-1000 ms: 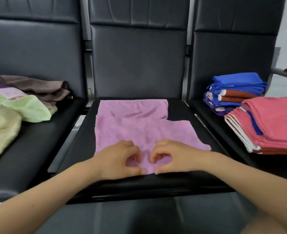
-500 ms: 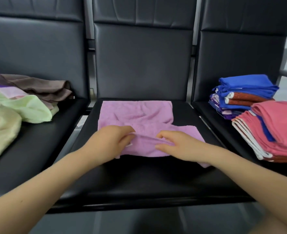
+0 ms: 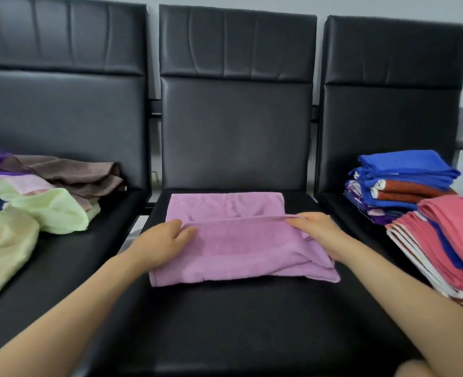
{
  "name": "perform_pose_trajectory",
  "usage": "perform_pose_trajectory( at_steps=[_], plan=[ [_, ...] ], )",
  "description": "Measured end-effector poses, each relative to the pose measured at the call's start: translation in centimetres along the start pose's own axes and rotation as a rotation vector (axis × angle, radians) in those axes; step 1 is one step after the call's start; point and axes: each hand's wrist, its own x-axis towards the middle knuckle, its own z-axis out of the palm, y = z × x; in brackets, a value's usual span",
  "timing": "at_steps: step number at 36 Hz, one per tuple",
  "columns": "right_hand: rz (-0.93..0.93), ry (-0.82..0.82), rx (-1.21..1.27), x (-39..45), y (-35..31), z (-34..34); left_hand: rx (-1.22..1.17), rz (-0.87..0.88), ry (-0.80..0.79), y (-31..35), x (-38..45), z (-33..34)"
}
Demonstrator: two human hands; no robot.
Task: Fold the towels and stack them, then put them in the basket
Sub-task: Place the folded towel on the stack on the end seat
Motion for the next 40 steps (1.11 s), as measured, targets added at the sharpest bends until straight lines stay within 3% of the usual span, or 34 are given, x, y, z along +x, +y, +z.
perform_pose_trajectory(
  at_steps=[4, 9, 12, 19, 24, 26, 33, 40],
  plan=[
    [0.074, 0.079, 0.270, 1.6, 0.8, -0.6, 0.105, 0.084, -0.047, 0.5, 0.4, 0.1],
    [0.101, 0.074, 0.272, 1.5, 2.5, -1.9, -0.149, 0.209, 0.083, -0.8, 1.7, 0.7],
    [0.137, 0.164, 0.291, 2.1, 3.5, -2.6, -0.229, 0.174, 0.200, -1.0, 2.0, 0.8],
    [-0.195, 0.271, -0.030, 2.1, 0.7, 0.7, -0.248, 0.154, 0.373, -1.5, 3.2, 1.1],
    [-0.214, 0.013, -0.447, 2.0, 1.1, 3.9, -0.063, 0.081, 0.160, -1.8, 3.5, 2.8],
    [-0.231, -0.039, -0.560, 1.4, 1.2, 4.4, -0.024, 0.072, 0.158, -2.3, 3.4, 2.7],
    [-0.154, -0.089, -0.566, 0.0, 1.5, 3.3, 0.078, 0.102, 0.185, -1.6, 0.4, 1.3],
    [-0.159, -0.169, -0.576, -3.2, 2.1, 1.0, -0.033, 0.168, 0.021, -0.5, -3.6, 1.1]
  ],
)
